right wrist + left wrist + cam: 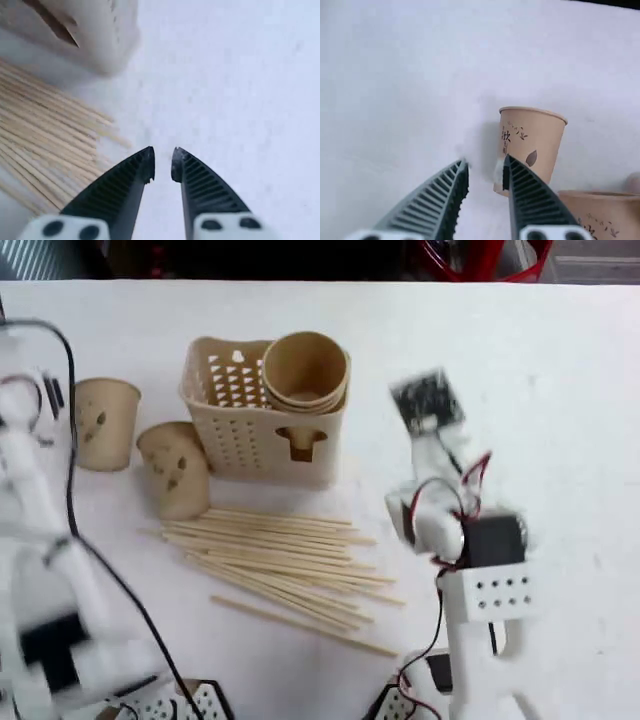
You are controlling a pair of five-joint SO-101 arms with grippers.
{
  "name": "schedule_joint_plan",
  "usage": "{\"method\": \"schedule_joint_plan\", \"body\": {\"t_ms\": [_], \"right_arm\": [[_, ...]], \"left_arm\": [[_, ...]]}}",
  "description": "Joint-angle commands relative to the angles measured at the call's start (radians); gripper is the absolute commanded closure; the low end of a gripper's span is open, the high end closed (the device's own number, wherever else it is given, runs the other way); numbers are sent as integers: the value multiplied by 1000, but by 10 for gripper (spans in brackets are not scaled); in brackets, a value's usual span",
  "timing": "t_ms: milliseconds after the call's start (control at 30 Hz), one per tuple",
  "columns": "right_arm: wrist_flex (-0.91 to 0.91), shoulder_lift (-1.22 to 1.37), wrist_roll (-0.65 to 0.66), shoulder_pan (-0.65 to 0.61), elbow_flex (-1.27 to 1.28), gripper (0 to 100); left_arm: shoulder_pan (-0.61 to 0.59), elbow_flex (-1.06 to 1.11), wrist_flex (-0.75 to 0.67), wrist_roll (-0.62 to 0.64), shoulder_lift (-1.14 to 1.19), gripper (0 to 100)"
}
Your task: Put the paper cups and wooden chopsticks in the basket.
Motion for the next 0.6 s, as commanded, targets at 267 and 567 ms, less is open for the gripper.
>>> {"method": "schedule_joint_plan", "body": {"t_ms": [267,567], "right_arm": [[-222,-104,137,36,493,932],[-223,-104,135,36,500,933]], "left_arm": [[25,-1475,482,293,1010,726],[96,-1424,400,351,1139,726]]}}
